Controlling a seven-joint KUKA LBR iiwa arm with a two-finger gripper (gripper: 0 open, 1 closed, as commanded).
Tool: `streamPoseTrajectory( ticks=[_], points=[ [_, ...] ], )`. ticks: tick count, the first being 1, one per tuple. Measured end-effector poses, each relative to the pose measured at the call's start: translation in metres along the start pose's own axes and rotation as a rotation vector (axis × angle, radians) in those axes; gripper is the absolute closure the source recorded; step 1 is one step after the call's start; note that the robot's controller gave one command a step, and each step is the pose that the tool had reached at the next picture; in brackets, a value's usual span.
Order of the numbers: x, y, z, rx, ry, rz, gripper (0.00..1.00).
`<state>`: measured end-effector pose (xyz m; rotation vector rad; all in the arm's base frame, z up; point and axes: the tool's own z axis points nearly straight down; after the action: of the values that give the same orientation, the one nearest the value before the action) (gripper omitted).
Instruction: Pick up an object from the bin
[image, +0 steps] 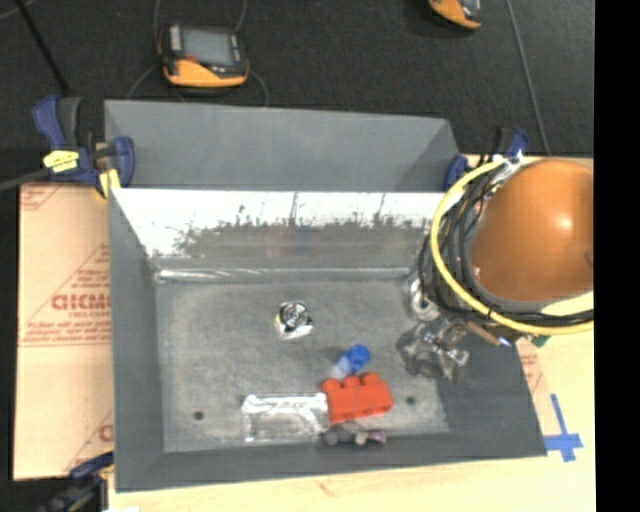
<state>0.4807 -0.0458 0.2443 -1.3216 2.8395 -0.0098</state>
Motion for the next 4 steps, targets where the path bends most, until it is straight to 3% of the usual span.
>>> streamPoseTrajectory(
  ticks=[1,2,3,4],
  points=[
    [-0.02,0.026,0.064,-0.014,0.006,-0.056,1.0],
    [0.002,0.01,0.093,-0.011,0.006,-0.033,1.0],
    [0.0,0.01,0.091,-0.009,0.004,-0.033,0.0],
    [-0.055,0.022,0.175,-0.011,0.002,-0.237,0.0]
  ],
)
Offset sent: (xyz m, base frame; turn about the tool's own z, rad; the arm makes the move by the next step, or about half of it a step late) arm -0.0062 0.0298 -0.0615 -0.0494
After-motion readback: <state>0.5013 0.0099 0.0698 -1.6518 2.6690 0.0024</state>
